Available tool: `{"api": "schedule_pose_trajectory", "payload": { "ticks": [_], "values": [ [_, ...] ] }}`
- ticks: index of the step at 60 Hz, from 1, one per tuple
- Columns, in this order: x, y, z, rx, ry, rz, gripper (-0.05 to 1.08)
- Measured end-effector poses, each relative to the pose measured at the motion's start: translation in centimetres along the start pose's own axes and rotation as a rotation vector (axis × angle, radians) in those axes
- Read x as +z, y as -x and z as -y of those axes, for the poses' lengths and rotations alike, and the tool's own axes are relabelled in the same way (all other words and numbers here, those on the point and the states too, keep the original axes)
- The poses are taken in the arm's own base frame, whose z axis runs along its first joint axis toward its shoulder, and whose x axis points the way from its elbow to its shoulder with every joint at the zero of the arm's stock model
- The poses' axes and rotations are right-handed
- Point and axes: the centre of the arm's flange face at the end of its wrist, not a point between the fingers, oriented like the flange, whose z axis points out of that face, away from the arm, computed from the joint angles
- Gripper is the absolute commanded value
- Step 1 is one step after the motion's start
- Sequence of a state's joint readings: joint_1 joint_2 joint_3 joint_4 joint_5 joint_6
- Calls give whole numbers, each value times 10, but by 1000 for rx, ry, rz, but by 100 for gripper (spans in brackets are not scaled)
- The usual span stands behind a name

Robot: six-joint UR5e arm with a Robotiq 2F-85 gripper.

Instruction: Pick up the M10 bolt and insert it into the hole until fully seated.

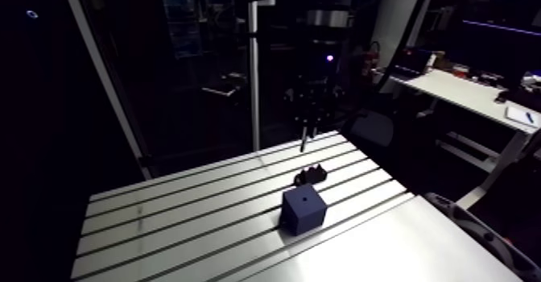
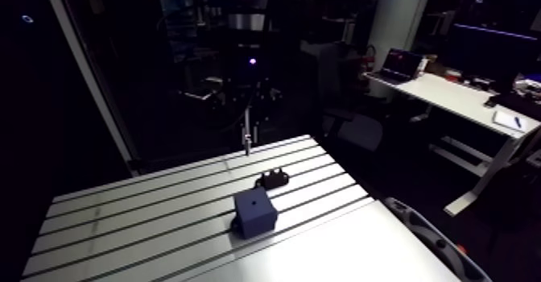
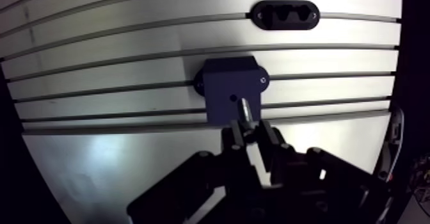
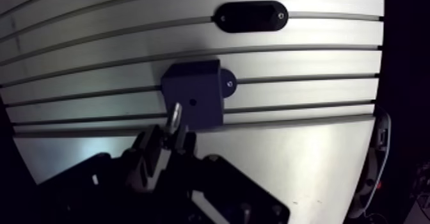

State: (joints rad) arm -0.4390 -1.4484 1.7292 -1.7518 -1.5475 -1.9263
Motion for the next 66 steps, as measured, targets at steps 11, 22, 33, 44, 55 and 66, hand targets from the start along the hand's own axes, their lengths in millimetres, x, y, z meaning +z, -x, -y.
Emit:
{"api": "schedule_pose_trajectory", "payload": {
  "ticks": [11,22,33,44,55,66],
  "values": [
    [16,4,1,-3,0,5,108],
    [33,9,2,-5,-7,28,108],
    [47,12,3,-5,-15,52,108],
    [55,11,2,-5,-21,67,108],
    [58,10,1,-8,-18,74,108],
    [59,9,0,-14,-12,75,108]
  ]
}}
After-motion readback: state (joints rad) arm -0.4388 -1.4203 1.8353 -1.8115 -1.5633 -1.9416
